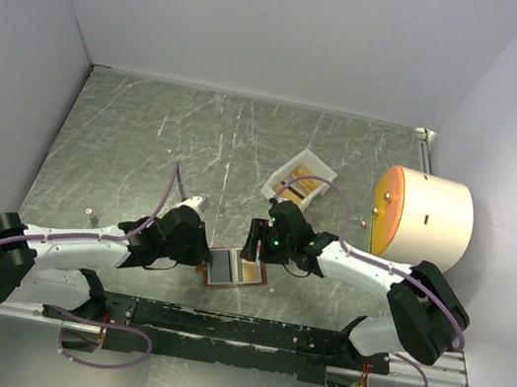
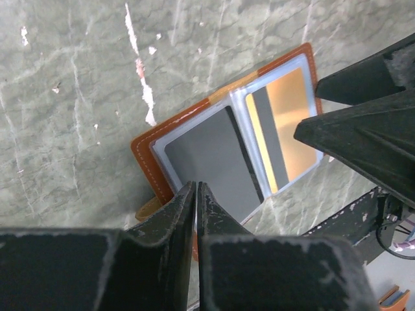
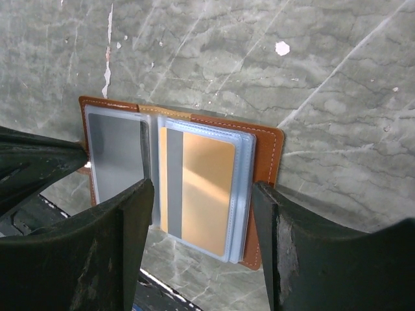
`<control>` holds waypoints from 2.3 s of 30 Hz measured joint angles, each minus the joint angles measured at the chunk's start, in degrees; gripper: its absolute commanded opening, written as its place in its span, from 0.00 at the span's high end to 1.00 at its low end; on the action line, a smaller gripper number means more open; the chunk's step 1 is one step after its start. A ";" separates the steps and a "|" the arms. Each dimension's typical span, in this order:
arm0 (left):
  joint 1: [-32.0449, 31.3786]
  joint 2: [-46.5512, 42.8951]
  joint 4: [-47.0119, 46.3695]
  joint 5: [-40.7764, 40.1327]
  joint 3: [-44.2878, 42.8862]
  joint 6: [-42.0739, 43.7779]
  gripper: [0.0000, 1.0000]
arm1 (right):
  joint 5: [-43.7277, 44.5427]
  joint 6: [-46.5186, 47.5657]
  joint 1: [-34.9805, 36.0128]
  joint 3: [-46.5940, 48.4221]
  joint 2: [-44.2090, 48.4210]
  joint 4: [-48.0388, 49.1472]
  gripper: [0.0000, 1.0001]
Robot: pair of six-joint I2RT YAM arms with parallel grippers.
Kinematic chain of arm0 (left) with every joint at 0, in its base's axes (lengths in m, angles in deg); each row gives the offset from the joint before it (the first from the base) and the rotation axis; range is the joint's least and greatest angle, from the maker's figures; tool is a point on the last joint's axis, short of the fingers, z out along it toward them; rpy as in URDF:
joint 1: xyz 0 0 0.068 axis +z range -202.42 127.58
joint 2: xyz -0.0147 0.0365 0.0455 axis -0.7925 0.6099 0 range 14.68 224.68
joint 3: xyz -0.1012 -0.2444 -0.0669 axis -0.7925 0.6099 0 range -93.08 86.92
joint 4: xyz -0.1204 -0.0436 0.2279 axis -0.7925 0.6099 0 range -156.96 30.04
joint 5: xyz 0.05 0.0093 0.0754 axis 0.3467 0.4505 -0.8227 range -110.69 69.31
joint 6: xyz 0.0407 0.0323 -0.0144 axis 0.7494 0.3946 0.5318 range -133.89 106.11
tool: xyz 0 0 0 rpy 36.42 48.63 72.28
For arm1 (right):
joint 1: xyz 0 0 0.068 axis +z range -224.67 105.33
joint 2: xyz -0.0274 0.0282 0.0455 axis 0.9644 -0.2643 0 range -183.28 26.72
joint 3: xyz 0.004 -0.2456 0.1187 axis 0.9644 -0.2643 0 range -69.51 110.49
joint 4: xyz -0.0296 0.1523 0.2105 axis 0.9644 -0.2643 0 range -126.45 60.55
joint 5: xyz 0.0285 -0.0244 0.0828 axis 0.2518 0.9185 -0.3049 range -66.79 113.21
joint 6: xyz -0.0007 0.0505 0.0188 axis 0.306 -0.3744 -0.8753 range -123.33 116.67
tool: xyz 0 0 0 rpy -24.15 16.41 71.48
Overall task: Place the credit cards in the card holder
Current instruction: Insert the credit card into the card holder, then turn over the card slot in the card holder.
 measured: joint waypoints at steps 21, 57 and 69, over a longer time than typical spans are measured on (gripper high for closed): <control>0.00 1.86 -1.81 0.02 2.21 -0.04 0.84 | -2.47 -1.11 -0.02 -0.79 -0.28 1.07 0.38; 0.00 2.23 -2.78 0.00 2.43 -0.11 0.84 | -13.33 -8.81 -0.11 -6.45 -1.92 17.05 0.38; 0.00 2.21 -2.80 0.00 2.43 -0.11 0.83 | -21.68 -16.98 -0.76 -10.88 -2.75 31.80 0.39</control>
